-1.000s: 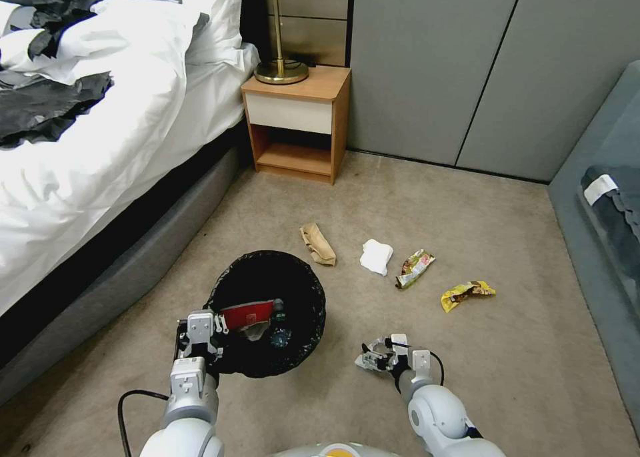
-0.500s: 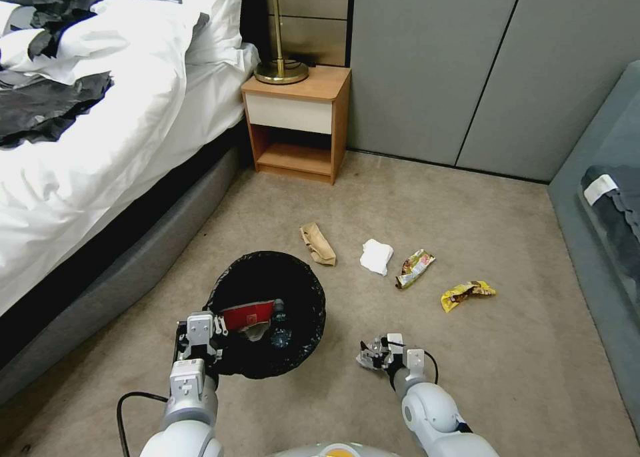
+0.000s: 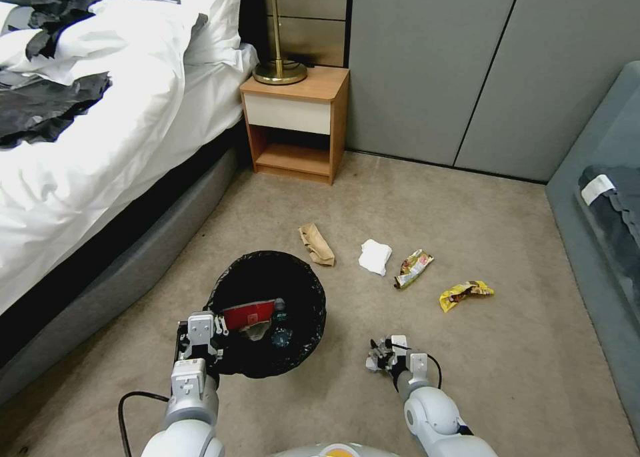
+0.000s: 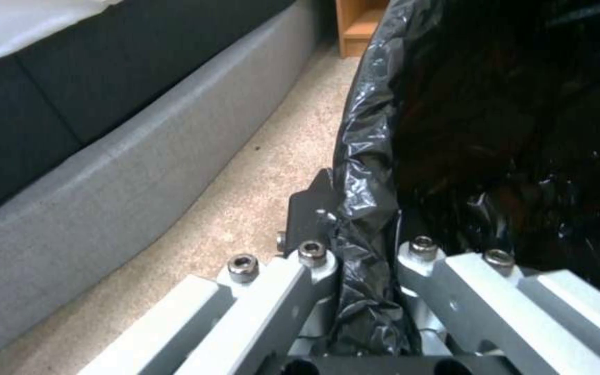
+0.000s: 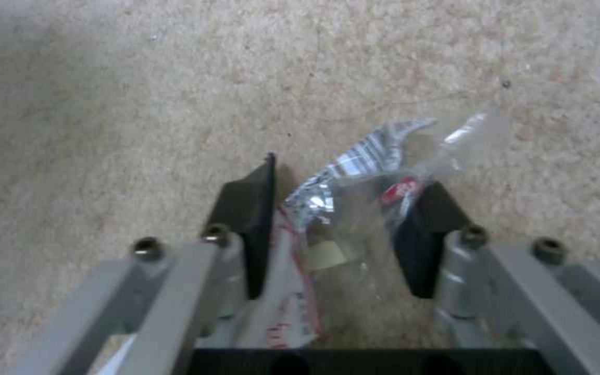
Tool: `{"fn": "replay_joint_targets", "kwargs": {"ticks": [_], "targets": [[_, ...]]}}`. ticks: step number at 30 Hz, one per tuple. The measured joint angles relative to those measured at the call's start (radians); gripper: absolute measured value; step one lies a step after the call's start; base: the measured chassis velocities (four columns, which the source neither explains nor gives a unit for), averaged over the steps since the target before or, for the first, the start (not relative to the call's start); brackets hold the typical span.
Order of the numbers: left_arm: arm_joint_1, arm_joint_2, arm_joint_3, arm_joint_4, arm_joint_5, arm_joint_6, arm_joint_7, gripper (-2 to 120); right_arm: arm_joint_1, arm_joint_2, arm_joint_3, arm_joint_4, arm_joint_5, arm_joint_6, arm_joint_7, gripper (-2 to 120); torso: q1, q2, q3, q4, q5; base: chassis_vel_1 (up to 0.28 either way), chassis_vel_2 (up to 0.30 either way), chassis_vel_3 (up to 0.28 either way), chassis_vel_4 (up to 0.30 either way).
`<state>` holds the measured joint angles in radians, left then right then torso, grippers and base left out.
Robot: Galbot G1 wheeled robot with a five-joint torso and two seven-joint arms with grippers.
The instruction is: Pick up the trash bin, then pick up the garbage from the floor and place it into the trash bin.
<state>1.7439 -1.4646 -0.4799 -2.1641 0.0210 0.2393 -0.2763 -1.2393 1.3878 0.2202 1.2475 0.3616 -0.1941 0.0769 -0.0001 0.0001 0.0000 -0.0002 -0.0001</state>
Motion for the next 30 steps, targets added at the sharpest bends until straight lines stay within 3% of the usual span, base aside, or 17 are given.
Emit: {"fn": "replay_joint_targets", "kwargs": {"ticks": [9,22,26,29,30], "targets": [[-0.005,0.001,0.000,0.004,-0.003,-0.001,0.000,3,-0.005,0.000,-0.003,0.007,-0.020,0.014,-0.001,0,0.000,0.000,0.000,0.0005,0.0010,0.000,0.000,0.000,0.000],[0.001,0.003,0.001,0.003,-0.008,-0.001,-0.002,3,-0.029,-0.013,0.005,0.088,-0.062,0.053,0.007,0,0.000,0.000,0.000,0.0002,0.0002,0.000,0.000,0.000,0.000],[0.001,0.002,0.003,0.003,-0.010,0.001,-0.002,3,-0.052,-0.024,0.008,0.184,-0.104,0.090,0.011,0,0.000,0.000,0.000,0.0000,0.0002,0.000,0.000,0.000,0.000],[0.002,0.004,0.011,0.005,-0.015,0.003,-0.003,3,-0.072,-0.039,0.016,0.385,-0.194,0.228,-0.009,0,0.000,0.000,0.000,0.0003,0.0002,0.000,0.000,0.000,0.000],[0.002,0.004,0.011,0.005,-0.015,0.003,-0.003,3,-0.072,-0.039,0.016,0.385,-0.194,0.228,-0.009,0,0.000,0.000,0.000,0.0003,0.0002,0.000,0.000,0.000,0.000]]}}
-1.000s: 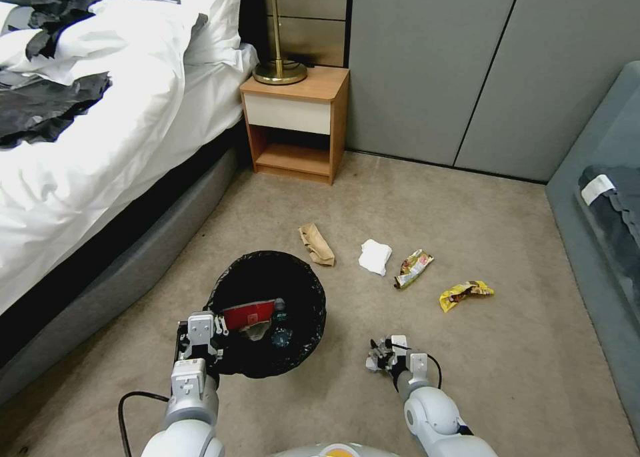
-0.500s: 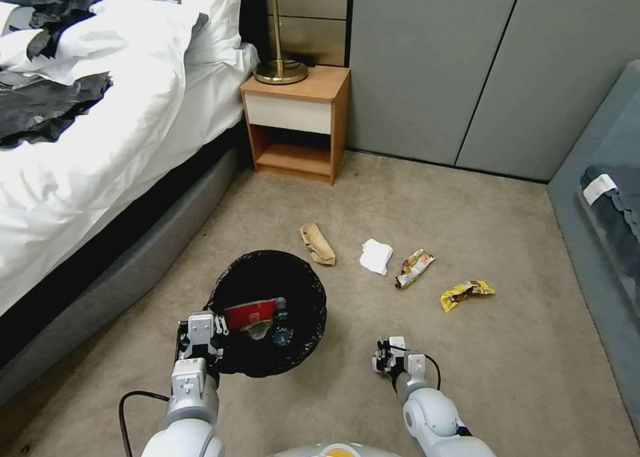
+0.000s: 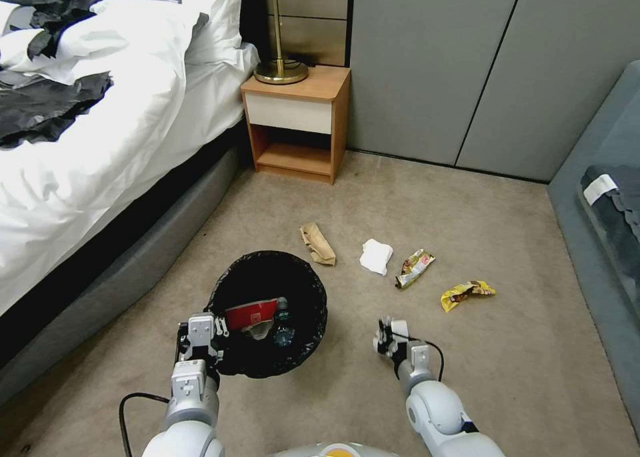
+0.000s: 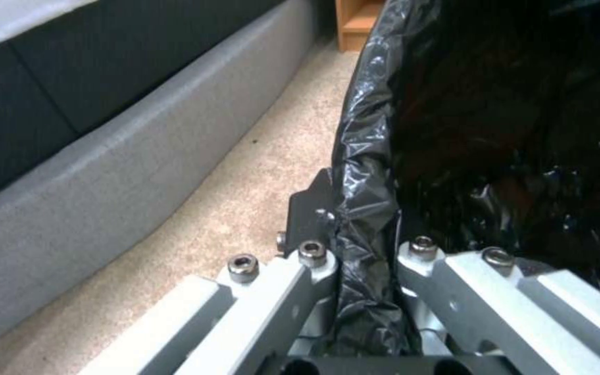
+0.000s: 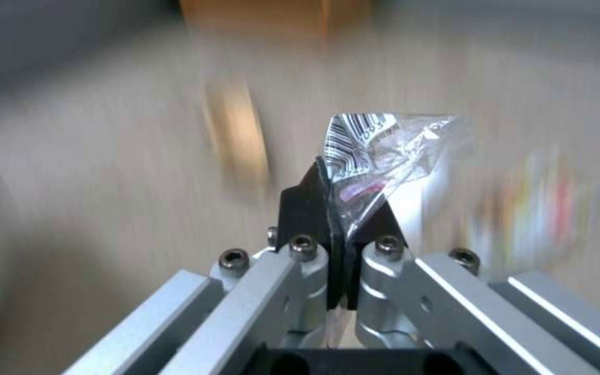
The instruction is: Pick up the trash bin, then pick up the garbage from the floor and place it into the trash bin.
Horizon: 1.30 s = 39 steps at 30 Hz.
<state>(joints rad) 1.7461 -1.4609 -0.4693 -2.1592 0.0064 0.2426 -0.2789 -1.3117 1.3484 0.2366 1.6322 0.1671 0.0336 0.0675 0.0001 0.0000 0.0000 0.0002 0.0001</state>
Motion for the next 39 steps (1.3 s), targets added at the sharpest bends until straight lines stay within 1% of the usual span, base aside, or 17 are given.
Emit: {"fn": "replay_joint_targets", "kwargs": {"ticks": [1,2,3,4,6,7,8,11,12,15,20,27,29,35,36,37,39], "targets": [[0.000,0.000,0.000,0.002,0.000,0.000,0.000,3,-0.003,-0.003,0.001,0.035,-0.012,0.017,-0.006,0,0.000,0.000,0.000,0.0000,0.0000,0.000,0.000,0.000,0.000],[-0.003,0.000,0.000,0.015,-0.002,0.000,0.000,3,-0.017,-0.019,0.003,0.186,-0.046,0.061,-0.037,0,0.000,0.000,0.000,0.0000,-0.0002,0.000,0.000,0.000,0.000],[-0.005,0.000,0.001,0.021,-0.002,-0.001,0.000,3,-0.021,-0.026,0.000,0.234,-0.051,0.073,-0.050,0,0.000,0.000,0.000,-0.0001,-0.0005,0.000,0.000,0.000,0.000],[-0.005,0.000,0.001,0.021,-0.002,-0.001,0.000,3,-0.021,-0.026,0.000,0.234,-0.051,0.073,-0.050,0,0.000,0.000,0.000,-0.0001,-0.0005,0.000,0.000,0.000,0.000],[-0.009,0.001,0.003,0.034,-0.002,-0.001,0.003,3,-0.032,-0.045,-0.012,0.381,-0.077,0.125,-0.119,0,0.000,0.000,0.000,-0.0003,-0.0004,0.000,0.000,0.000,0.000],[-0.009,0.002,0.004,0.034,-0.002,-0.001,0.003,3,-0.038,-0.052,-0.018,0.425,-0.091,0.150,-0.153,0,0.000,0.000,0.000,-0.0001,-0.0003,0.000,0.000,0.000,0.000],[-0.009,0.002,0.004,0.034,-0.002,-0.001,0.003,3,-0.038,-0.052,-0.018,0.425,-0.091,0.150,-0.153,0,0.000,0.000,0.000,-0.0001,-0.0003,0.000,0.000,0.000,0.000],[-0.011,0.002,0.009,0.032,-0.006,0.003,0.004,3,-0.061,-0.071,-0.045,0.479,-0.113,0.204,-0.224,0,0.000,0.000,0.000,-0.0002,-0.0002,0.000,0.000,0.000,0.000],[-0.011,0.002,0.009,0.032,-0.006,0.003,0.004,3,-0.061,-0.071,-0.045,0.479,-0.113,0.204,-0.224,0,0.000,0.000,0.000,-0.0002,-0.0002,0.000,0.000,0.000,0.000],[-0.013,0.003,0.019,0.031,-0.013,0.010,0.007,2,-0.081,-0.093,-0.104,0.478,-0.141,0.253,-0.263,0,0.000,0.000,0.000,-0.0003,0.0000,0.000,0.000,0.000,0.000],[-0.011,0.003,0.029,0.038,-0.013,0.011,0.013,2,-0.087,-0.095,-0.176,0.397,-0.188,0.278,-0.269,0,0.000,0.000,0.000,-0.0002,-0.0001,0.000,0.000,0.000,0.000],[-0.012,0.000,0.035,0.040,-0.013,0.012,0.013,1,-0.073,-0.078,-0.217,0.291,-0.198,0.290,-0.270,0,0.000,0.000,0.000,-0.0001,-0.0001,0.000,0.000,0.000,0.000],[-0.012,0.000,0.035,0.040,-0.013,0.012,0.013,1,-0.073,-0.078,-0.217,0.291,-0.198,0.290,-0.270,0,0.000,0.000,0.000,-0.0001,-0.0001,0.000,0.000,0.000,0.000],[-0.005,0.000,0.058,0.037,-0.008,0.013,0.010,1,-0.036,-0.064,-0.243,0.194,-0.197,0.285,-0.264,0,0.000,0.000,0.000,0.0000,-0.0001,0.000,0.000,0.000,0.000],[-0.003,-0.001,0.062,0.034,-0.008,0.014,0.010,1,-0.033,-0.064,-0.243,0.184,-0.197,0.283,-0.264,4,0.000,0.000,0.000,-0.0001,0.0000,0.000,0.000,0.000,0.000],[-0.003,-0.001,0.062,0.034,-0.008,0.014,0.010,1,-0.033,-0.064,-0.243,0.184,-0.197,0.283,-0.264,4,0.000,0.000,0.000,-0.0001,0.0000,0.000,0.000,0.000,0.000],[0.002,-0.001,0.068,0.032,-0.006,0.015,0.010,1,-0.030,-0.066,-0.243,0.172,-0.196,0.280,-0.264,15,0.000,0.000,0.000,-0.0001,-0.0001,0.000,0.000,0.000,0.000]]}}
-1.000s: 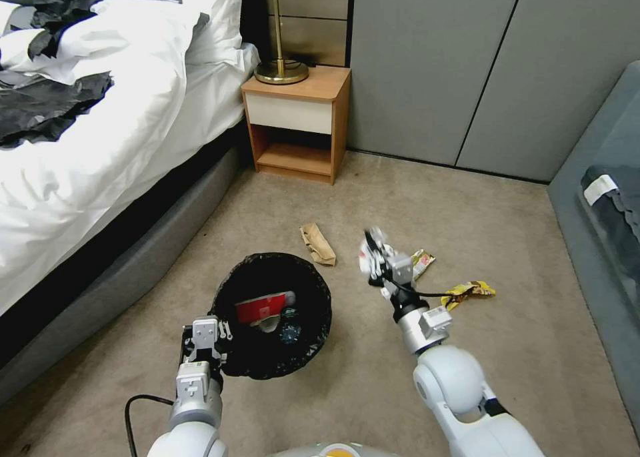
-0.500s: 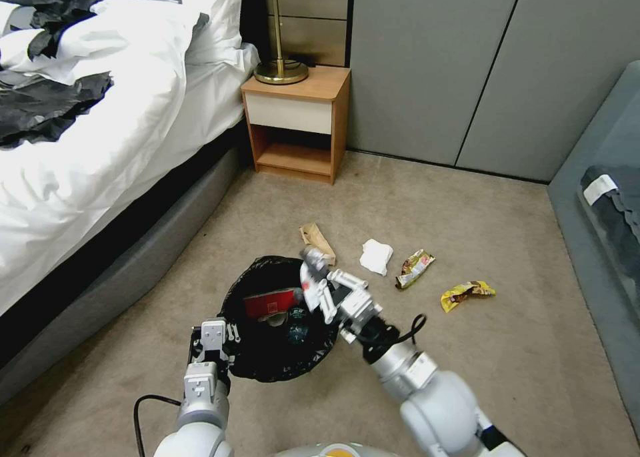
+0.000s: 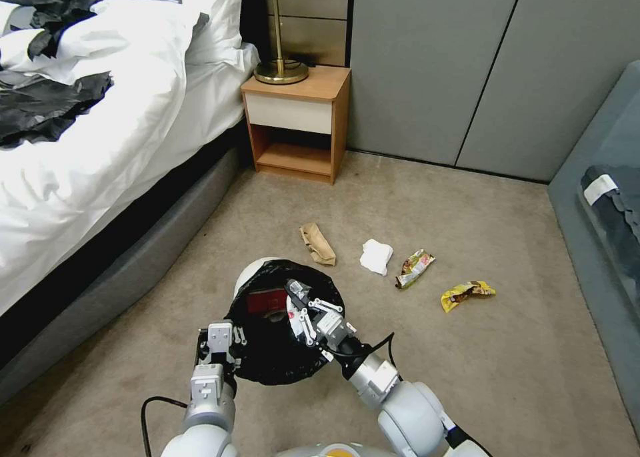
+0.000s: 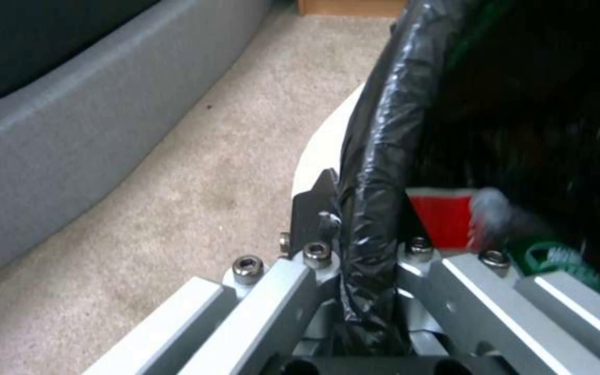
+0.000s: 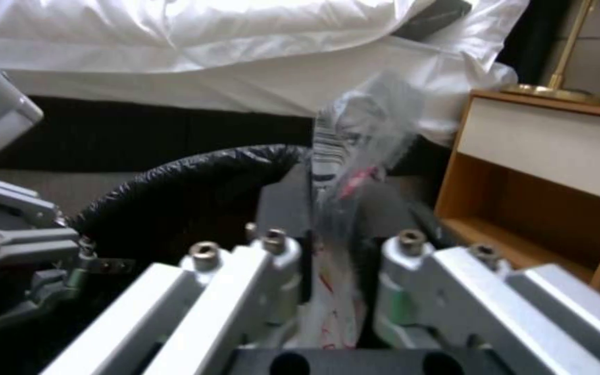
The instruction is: Pick up the trash bin, then pick up the garbage from the floor and place it into the trash bin.
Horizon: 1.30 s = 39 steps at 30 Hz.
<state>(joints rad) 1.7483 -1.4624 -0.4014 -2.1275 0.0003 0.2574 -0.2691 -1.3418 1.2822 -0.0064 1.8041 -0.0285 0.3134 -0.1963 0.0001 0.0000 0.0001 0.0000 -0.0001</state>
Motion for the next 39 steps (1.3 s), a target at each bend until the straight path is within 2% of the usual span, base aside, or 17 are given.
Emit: {"fn": "replay_joint_targets", "kwargs": {"ticks": [2,5,6,9,10,13,16,18,19,22,25,31,35,38,39], "targets": [[0.002,0.000,0.002,-0.001,0.001,0.000,-0.001,1,-0.001,-0.002,0.000,-0.001,0.001,-0.002,0.000,18,0.000,0.000,0.000,0.0000,0.0000,0.000,0.000,0.000,0.000],[0.002,-0.001,0.007,-0.005,0.003,0.000,-0.001,1,-0.008,-0.005,0.004,-0.001,0.001,-0.004,0.000,32,0.000,0.000,0.000,0.0000,0.0001,0.000,0.000,0.000,0.000],[0.002,-0.001,0.007,-0.005,0.003,0.000,-0.001,1,-0.008,-0.005,0.004,-0.001,0.001,-0.004,0.000,32,0.000,0.000,0.000,0.0000,0.0001,0.000,0.000,0.000,0.000],[-0.002,-0.003,0.007,-0.005,0.003,0.000,-0.002,1,-0.018,0.001,0.008,0.004,-0.008,-0.004,0.000,48,0.000,0.000,0.000,0.0000,0.0001,0.000,0.000,0.000,0.000],[-0.002,-0.003,0.007,-0.005,0.003,0.000,-0.002,1,-0.018,0.001,0.008,0.004,-0.008,-0.004,0.000,48,0.000,0.000,0.000,0.0000,0.0001,0.000,0.000,0.000,0.000],[-0.004,-0.005,0.007,-0.005,0.004,0.000,-0.003,1,-0.027,0.004,0.009,0.012,-0.019,-0.002,0.000,64,0.000,0.000,0.000,0.0000,0.0001,0.000,0.000,0.000,0.000],[-0.006,-0.006,0.009,-0.008,0.005,0.000,-0.003,1,-0.030,0.003,0.011,0.014,-0.029,0.002,0.000,71,0.000,0.000,0.000,0.0000,0.0001,0.000,0.000,0.000,0.000],[-0.010,-0.008,0.009,-0.013,0.005,0.001,-0.004,1,-0.037,0.000,0.015,0.020,-0.036,0.007,0.001,82,0.000,0.000,0.000,-0.0001,0.0000,0.000,0.000,0.000,0.000],[-0.010,-0.008,0.009,-0.013,0.005,0.001,-0.004,1,-0.037,0.000,0.015,0.020,-0.036,0.007,0.001,82,0.000,0.000,0.000,-0.0001,0.0000,0.000,0.000,0.000,0.000],[-0.011,-0.008,0.009,-0.013,0.005,0.002,-0.004,1,-0.046,0.000,0.016,0.027,-0.045,0.012,0.001,96,0.000,0.000,0.000,0.0000,0.0001,0.000,0.000,0.000,0.000],[-0.012,-0.009,0.009,-0.013,0.006,0.002,-0.004,1,-0.053,0.003,0.014,0.031,-0.053,0.015,0.001,100,0.000,0.000,0.000,0.0000,0.0001,0.000,0.000,0.000,0.000],[-0.012,-0.009,0.008,-0.014,0.007,0.002,-0.004,1,-0.063,-0.001,0.015,0.055,-0.070,0.021,0.001,100,0.000,0.000,0.000,0.0000,0.0001,0.000,0.000,0.000,0.000],[-0.015,-0.009,0.007,-0.015,0.007,0.002,-0.004,1,-0.073,-0.003,0.034,0.100,-0.095,0.030,0.001,100,0.000,0.000,0.000,0.0000,0.0001,0.000,0.000,0.000,0.000],[-0.023,-0.009,-0.002,-0.008,0.007,0.002,-0.004,1,-0.090,0.003,0.074,0.207,-0.154,0.037,0.017,100,0.000,0.000,0.000,0.0001,0.0000,0.000,0.000,0.000,0.000],[-0.023,-0.009,-0.002,-0.008,0.007,0.002,-0.004,1,-0.090,0.003,0.074,0.207,-0.154,0.037,0.017,100,0.000,0.000,0.000,0.0001,0.0000,0.000,0.000,0.000,0.000]]}}
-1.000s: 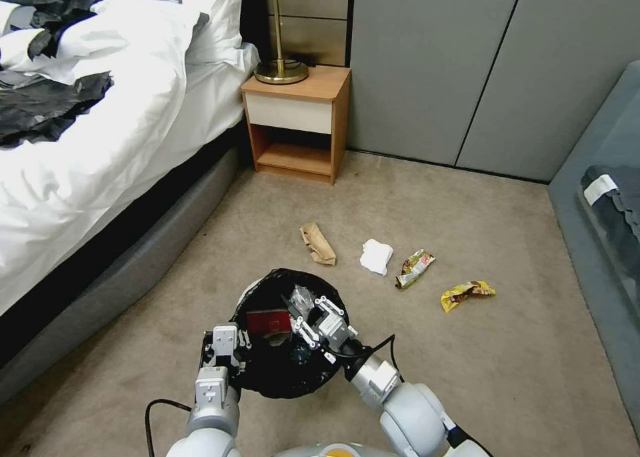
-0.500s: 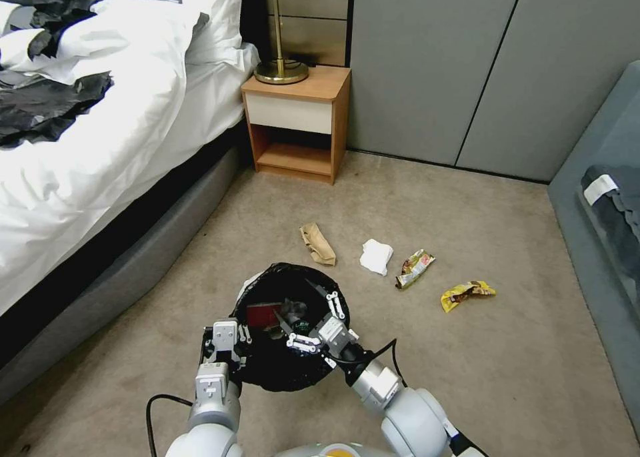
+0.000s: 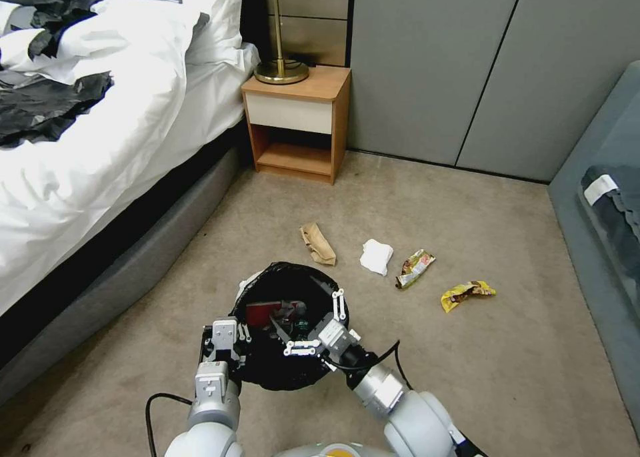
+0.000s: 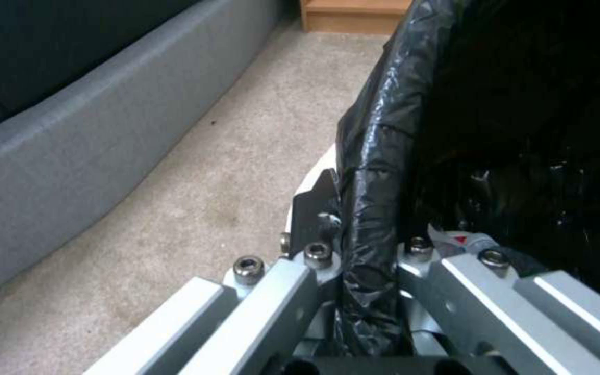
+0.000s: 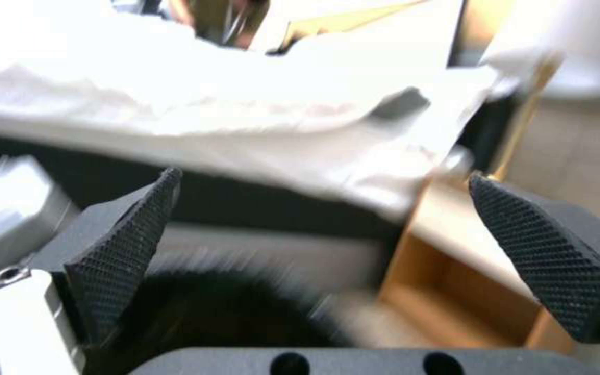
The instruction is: Pick up the trash bin, then pick up the garbage from the floor and place it into the trash bin.
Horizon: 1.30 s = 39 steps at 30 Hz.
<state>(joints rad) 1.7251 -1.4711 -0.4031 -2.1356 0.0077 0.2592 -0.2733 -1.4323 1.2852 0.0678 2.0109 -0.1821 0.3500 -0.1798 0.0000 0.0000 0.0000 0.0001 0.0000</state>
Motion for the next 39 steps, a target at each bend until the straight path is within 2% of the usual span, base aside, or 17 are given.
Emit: {"fn": "replay_joint_targets", "kwargs": {"ticks": [4,5,7,8,11,14,23,27,39], "targets": [[-0.007,0.003,-0.008,0.006,-0.001,0.000,0.000,1,-0.048,0.026,0.065,0.121,-0.031,0.001,0.086,100,0.000,0.000,0.000,-0.0001,0.0000,0.000,0.000,0.000,0.000],[-0.007,0.003,-0.008,0.006,-0.001,0.000,0.000,1,-0.048,0.026,0.065,0.121,-0.031,0.001,0.086,100,0.000,0.000,0.000,-0.0001,0.0000,0.000,0.000,0.000,0.000],[-0.008,0.003,-0.012,0.008,-0.001,-0.002,0.003,1,-0.096,0.054,0.100,0.150,-0.038,0.000,0.154,100,0.000,0.000,0.000,-0.0002,0.0001,0.000,0.000,0.000,0.000],[-0.008,0.003,-0.012,0.008,-0.001,-0.002,0.003,1,-0.096,0.054,0.100,0.150,-0.038,0.000,0.154,100,0.000,0.000,0.000,-0.0002,0.0001,0.000,0.000,0.000,0.000],[-0.006,0.005,-0.021,0.005,-0.001,-0.008,0.010,1,-0.195,0.112,0.163,0.147,-0.065,-0.003,0.283,100,0.000,0.000,0.000,-0.0002,0.0000,0.000,0.000,0.000,0.000],[-0.006,0.006,-0.024,-0.005,0.000,-0.010,0.015,1,-0.251,0.133,0.201,0.124,-0.062,0.004,0.341,100,0.000,0.000,0.000,-0.0003,0.0002,0.000,0.000,0.000,0.000],[0.005,0.006,-0.035,-0.012,0.036,-0.028,0.039,1,-0.334,0.154,0.310,0.062,-0.037,0.084,0.393,100,0.000,0.000,0.000,-0.0001,0.0001,0.000,0.000,0.000,0.000],[0.010,0.004,-0.035,-0.011,0.052,-0.034,0.043,1,-0.347,0.160,0.321,0.036,-0.029,0.105,0.431,100,0.000,0.000,0.000,0.0000,0.0001,0.000,0.000,0.000,0.000],[0.029,0.001,-0.029,-0.006,0.060,-0.045,0.040,1,-0.354,0.159,0.344,0.004,0.022,0.172,0.432,100,0.000,0.000,0.000,0.0000,0.0001,0.000,0.000,0.000,0.000]]}}
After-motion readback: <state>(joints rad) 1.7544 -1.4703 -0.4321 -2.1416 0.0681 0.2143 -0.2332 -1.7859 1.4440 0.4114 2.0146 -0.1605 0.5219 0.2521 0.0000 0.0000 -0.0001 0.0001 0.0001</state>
